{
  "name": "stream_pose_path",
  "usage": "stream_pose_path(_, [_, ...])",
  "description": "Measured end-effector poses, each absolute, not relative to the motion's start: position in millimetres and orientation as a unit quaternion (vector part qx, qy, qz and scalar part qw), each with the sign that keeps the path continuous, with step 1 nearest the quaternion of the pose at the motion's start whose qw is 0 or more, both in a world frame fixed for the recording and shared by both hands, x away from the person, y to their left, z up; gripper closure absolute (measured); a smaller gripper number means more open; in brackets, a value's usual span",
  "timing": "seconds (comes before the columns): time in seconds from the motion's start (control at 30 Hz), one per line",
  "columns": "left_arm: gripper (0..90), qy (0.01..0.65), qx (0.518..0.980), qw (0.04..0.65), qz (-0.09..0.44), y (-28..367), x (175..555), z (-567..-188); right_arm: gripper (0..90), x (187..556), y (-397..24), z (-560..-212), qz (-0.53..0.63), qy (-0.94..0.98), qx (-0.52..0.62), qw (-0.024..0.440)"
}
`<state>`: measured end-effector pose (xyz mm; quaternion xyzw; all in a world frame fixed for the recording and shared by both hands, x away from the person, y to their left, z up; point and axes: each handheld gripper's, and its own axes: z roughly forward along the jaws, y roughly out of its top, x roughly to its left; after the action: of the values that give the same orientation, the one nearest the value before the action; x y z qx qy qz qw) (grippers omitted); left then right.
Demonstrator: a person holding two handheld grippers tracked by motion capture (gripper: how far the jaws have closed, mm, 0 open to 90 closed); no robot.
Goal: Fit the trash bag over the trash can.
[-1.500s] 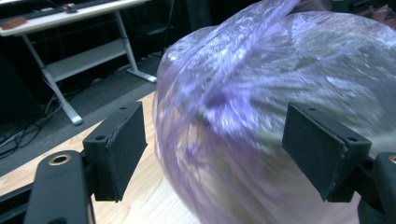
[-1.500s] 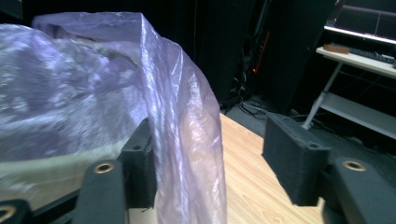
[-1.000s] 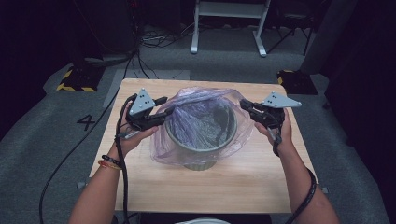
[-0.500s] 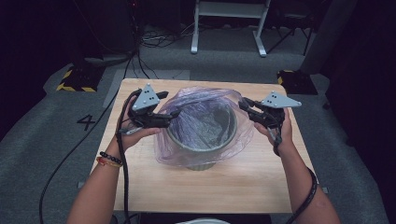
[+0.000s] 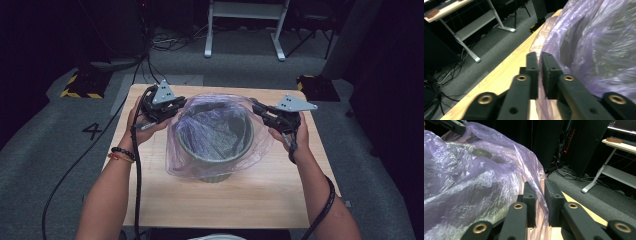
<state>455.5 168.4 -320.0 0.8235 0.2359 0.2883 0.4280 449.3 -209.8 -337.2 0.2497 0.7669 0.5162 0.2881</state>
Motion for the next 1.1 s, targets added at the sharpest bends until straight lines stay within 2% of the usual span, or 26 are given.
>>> stream_pose_path(0.1, [89.5, 0.24, 0.823, 0.43, 0.284, 170.1, 462.6, -324.7, 84.7, 453.2, -205.7, -337.0, 0.508, 0.771, 0.249, 0.293])
stream_pose_path(0.63, [90.0, 0.297, 0.796, 0.463, 0.251, 178.6, 503.4, -349.1, 85.0, 489.1, -202.7, -349.4, 0.476, 0.78, 0.296, 0.278])
stream_pose_path(0.9, [90.0, 0.339, 0.802, 0.447, 0.205, 169.6, 524.3, -379.8, 88.5, 505.5, -204.1, -375.1, 0.465, 0.786, 0.322, 0.248])
stream_pose_path(1.1, [90.0, 0.349, 0.798, 0.46, 0.172, 173.9, 525.9, -397.9, 90.0, 509.8, -209.0, -401.3, 0.456, 0.793, 0.336, 0.224])
